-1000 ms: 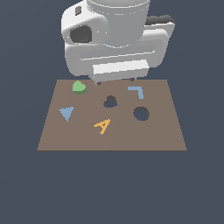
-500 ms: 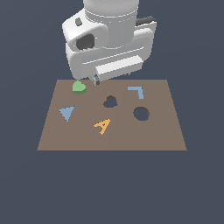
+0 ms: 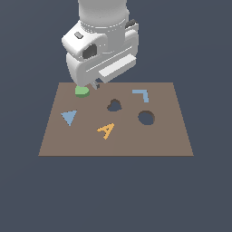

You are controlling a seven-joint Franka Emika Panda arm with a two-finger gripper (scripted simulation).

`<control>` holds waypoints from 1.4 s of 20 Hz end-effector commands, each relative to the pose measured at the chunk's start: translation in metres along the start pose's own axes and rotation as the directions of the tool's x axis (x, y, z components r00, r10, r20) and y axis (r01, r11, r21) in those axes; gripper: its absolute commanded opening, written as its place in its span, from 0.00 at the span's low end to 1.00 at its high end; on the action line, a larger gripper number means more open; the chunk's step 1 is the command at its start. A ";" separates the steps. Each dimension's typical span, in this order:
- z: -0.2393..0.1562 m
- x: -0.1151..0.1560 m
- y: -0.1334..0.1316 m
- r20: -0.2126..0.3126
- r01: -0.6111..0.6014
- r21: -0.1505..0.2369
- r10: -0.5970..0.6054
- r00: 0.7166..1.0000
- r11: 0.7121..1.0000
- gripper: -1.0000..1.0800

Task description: Insert a designated object into the corresponding slot on a board.

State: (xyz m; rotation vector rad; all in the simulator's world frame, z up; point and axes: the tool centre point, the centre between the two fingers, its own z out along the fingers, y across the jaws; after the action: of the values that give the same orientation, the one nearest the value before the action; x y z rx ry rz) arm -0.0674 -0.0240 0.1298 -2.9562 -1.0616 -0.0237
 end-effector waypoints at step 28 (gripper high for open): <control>0.071 -0.089 0.052 0.004 0.718 0.012 -0.718 0.696 0.696 0.96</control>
State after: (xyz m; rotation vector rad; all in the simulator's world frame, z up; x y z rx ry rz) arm -0.1027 -0.1168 0.0604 -2.3377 -2.0971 -0.0041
